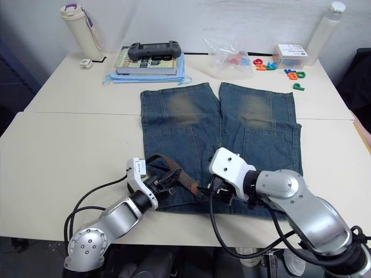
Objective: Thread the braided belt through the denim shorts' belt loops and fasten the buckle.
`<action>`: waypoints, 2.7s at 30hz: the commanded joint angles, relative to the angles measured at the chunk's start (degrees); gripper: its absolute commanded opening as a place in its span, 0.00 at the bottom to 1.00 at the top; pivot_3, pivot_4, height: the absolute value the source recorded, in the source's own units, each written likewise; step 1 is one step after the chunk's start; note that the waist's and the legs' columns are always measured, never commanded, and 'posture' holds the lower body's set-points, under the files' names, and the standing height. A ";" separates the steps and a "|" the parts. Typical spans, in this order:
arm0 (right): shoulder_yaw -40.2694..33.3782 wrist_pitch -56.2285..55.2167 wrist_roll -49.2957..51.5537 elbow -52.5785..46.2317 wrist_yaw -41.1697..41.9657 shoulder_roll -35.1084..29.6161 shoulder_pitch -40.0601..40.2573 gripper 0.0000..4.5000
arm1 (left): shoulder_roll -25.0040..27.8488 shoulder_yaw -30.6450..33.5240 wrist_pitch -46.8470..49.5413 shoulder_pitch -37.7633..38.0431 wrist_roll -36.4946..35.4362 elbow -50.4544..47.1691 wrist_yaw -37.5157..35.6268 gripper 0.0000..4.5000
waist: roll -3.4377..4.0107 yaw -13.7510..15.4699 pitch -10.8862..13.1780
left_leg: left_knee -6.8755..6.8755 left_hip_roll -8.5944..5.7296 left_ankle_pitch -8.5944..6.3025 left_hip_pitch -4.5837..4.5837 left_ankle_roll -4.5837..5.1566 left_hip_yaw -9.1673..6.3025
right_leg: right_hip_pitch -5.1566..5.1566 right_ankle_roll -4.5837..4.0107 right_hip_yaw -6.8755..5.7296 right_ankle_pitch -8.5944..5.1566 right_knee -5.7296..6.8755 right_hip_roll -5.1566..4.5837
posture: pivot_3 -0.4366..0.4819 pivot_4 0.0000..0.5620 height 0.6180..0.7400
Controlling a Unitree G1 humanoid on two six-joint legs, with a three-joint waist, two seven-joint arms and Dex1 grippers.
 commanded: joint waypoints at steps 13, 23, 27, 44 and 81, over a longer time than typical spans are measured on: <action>-1.44 -1.85 -0.60 -3.41 -0.62 -2.32 2.41 0.97 | -9.67 3.88 -0.87 3.67 -0.74 -0.49 12.10 0.00 | 0.01 -0.05 -0.01 | 0.02 0.00 0.02 0.05 0.02 0.04 | 0.06 0.07 0.04 0.05 0.00 0.00 | 0.48 0.27 0.34; -1.94 -2.12 -0.31 -1.17 0.48 -2.85 0.63 0.97 | -10.87 -1.09 0.68 6.19 -2.11 -6.66 13.00 0.00 | 0.00 -0.07 0.00 | 0.02 0.00 0.03 0.03 0.02 0.07 | 0.03 0.08 0.05 0.06 0.00 0.00 | 0.48 0.27 0.34; -2.16 -3.00 -0.56 -0.58 0.89 -3.60 1.32 0.97 | -9.48 -2.93 1.33 4.37 -1.87 -6.62 9.53 0.00 | 0.00 0.05 0.00 | 0.03 0.00 0.02 0.00 0.03 0.06 | 0.02 0.08 0.03 0.06 -0.02 -0.01 | 0.48 0.27 0.34; 6.72 -33.57 -27.25 4.28 -3.30 -8.02 13.72 0.97 | -9.27 -2.02 0.71 1.43 -0.98 -2.63 7.22 0.00 | -0.01 0.20 0.01 | 0.08 -0.02 0.05 0.02 0.03 0.11 | 0.04 0.14 0.06 0.09 0.01 0.00 | 0.48 0.27 0.34; 1.03 -29.05 -32.25 1.31 5.45 10.60 14.66 0.97 | 7.19 5.17 9.23 -2.45 -0.10 3.15 -2.22 0.00 | -0.09 -0.86 -0.12 | 0.09 0.04 0.09 0.38 -0.27 0.13 | 0.00 -0.25 0.14 -0.13 0.73 0.07 | 0.48 0.27 0.34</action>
